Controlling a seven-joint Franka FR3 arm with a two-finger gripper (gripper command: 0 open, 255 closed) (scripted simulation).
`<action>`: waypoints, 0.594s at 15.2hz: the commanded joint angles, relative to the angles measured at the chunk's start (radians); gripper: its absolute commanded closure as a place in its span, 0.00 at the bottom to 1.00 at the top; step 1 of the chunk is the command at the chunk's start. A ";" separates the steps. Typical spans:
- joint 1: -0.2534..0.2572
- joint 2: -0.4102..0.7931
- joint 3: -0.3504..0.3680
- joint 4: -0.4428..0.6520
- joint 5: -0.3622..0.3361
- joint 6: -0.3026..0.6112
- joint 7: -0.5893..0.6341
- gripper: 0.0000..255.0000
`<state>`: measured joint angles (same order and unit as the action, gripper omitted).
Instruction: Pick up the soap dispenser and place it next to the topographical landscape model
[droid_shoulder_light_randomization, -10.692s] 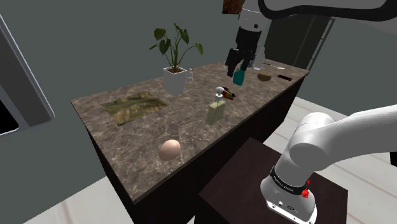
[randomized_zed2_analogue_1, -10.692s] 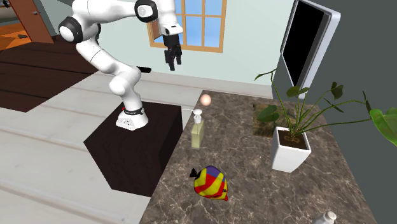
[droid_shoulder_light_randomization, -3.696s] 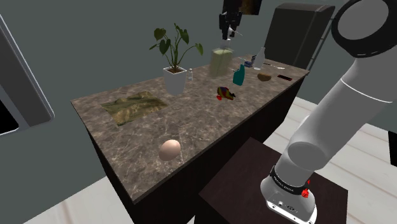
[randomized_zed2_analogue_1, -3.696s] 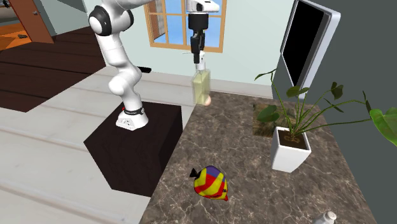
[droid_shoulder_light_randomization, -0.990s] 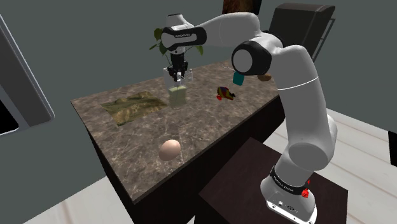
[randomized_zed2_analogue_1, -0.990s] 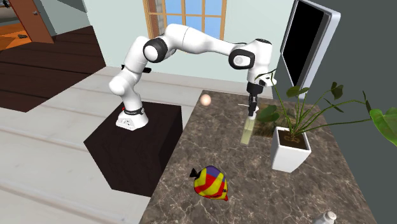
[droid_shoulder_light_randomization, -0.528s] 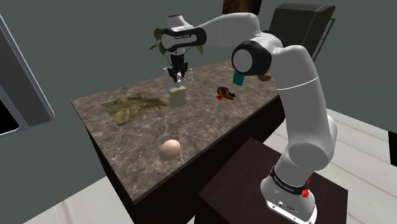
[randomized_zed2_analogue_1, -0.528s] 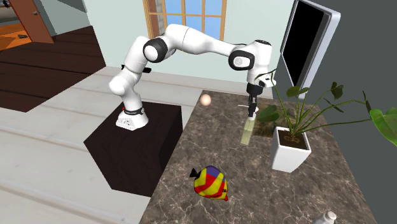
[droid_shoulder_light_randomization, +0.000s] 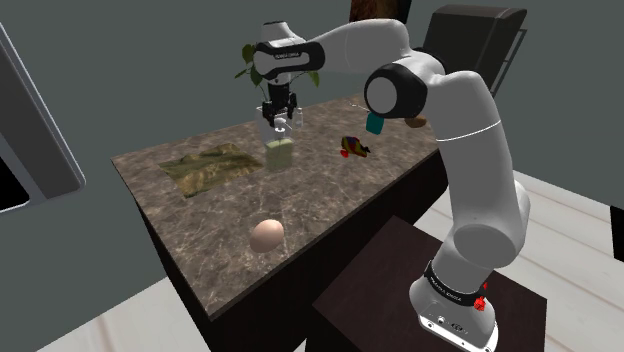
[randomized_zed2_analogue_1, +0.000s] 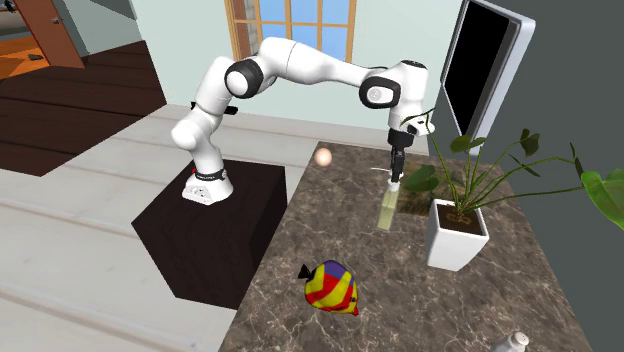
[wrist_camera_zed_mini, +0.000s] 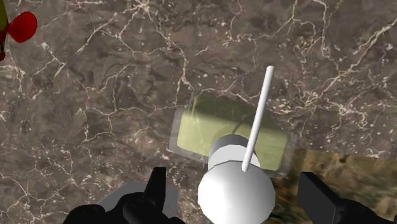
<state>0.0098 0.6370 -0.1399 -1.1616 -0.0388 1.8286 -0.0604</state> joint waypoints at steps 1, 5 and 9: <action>0.002 -0.002 0.000 0.049 0.000 -0.051 0.000 0.00; 0.003 0.003 0.001 0.116 0.001 -0.114 -0.001 0.00; 0.003 0.003 0.001 0.116 0.001 -0.114 -0.001 0.00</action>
<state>0.0126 0.6399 -0.1392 -1.0455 -0.0380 1.7153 -0.0613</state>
